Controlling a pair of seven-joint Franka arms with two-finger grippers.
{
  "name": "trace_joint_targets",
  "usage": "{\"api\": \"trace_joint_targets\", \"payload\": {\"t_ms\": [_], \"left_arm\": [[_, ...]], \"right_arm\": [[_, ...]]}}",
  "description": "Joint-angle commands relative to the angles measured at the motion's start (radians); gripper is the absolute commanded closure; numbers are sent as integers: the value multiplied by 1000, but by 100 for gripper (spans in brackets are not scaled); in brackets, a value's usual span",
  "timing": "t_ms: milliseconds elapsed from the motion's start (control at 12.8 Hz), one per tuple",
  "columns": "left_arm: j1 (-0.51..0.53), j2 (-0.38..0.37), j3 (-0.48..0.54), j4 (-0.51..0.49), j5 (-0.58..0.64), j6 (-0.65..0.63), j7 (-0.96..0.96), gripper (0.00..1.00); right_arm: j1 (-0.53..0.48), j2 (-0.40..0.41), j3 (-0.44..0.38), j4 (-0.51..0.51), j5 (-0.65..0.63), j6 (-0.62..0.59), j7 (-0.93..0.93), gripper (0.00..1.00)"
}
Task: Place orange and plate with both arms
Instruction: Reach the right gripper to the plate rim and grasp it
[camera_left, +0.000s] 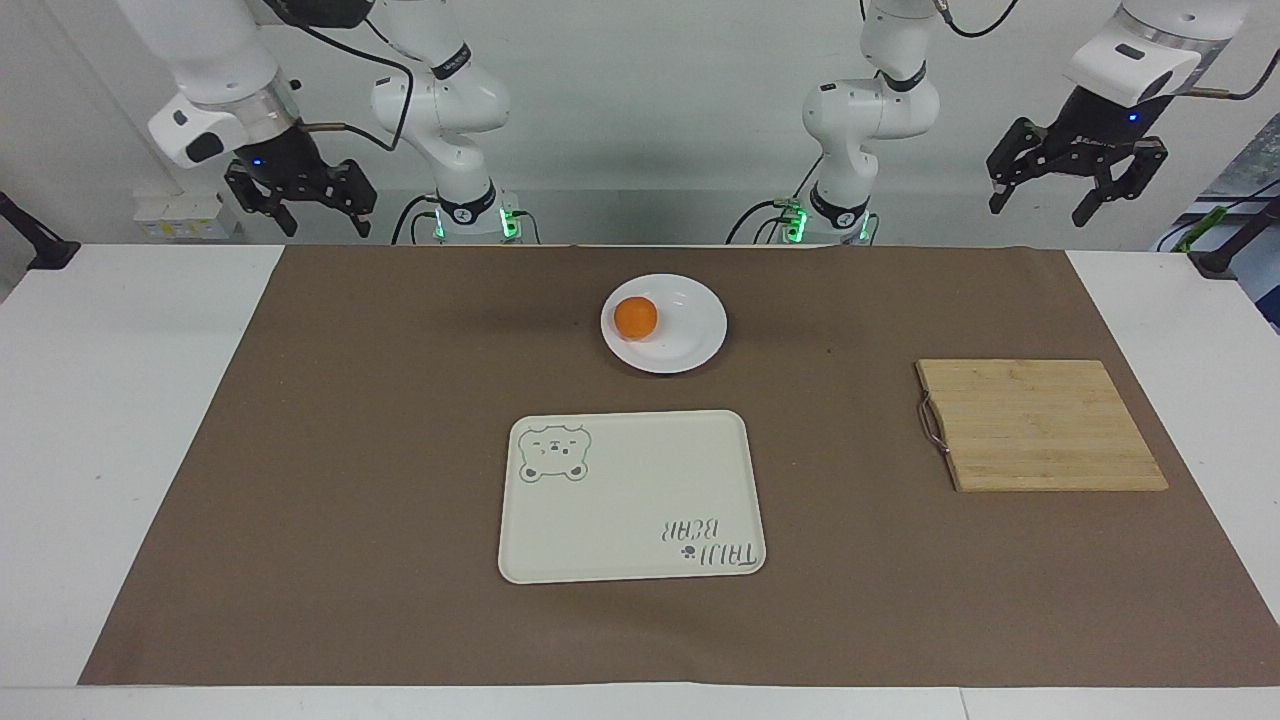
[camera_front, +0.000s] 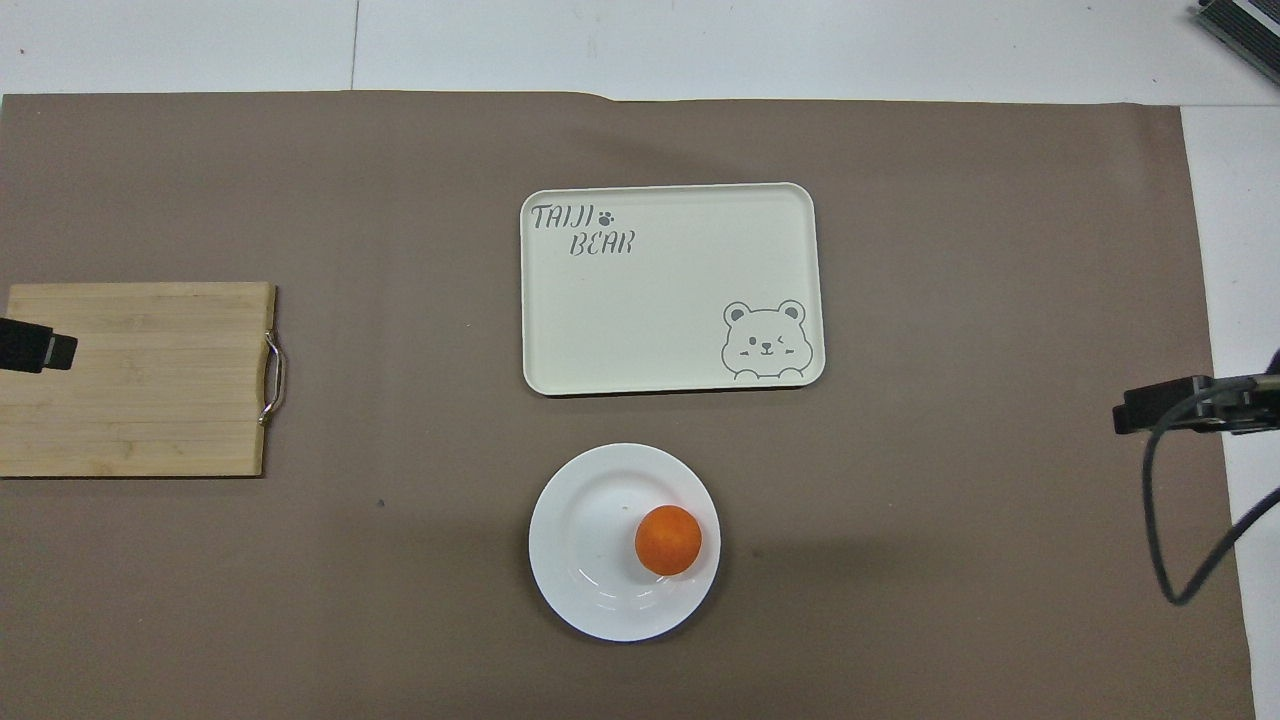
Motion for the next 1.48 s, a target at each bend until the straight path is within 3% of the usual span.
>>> {"api": "trace_joint_targets", "payload": {"t_ms": [0,625,937,1405], "left_arm": [[15,-29,-2,-35,1,-24,1,0],[18,-29,0,-33,3,-41,1,0],[18,-29,-2,-33,1,-41,1,0],[18,-29,-2,-33,1,-41,1,0]], "right_arm": [[37,-55,2,-171,21,118,18,0],[179,-51,2,-565,142,582,28,0],[274,31,2,-638,268,725,28,0],[452,194,2,-653,708,905,-152,0]]}}
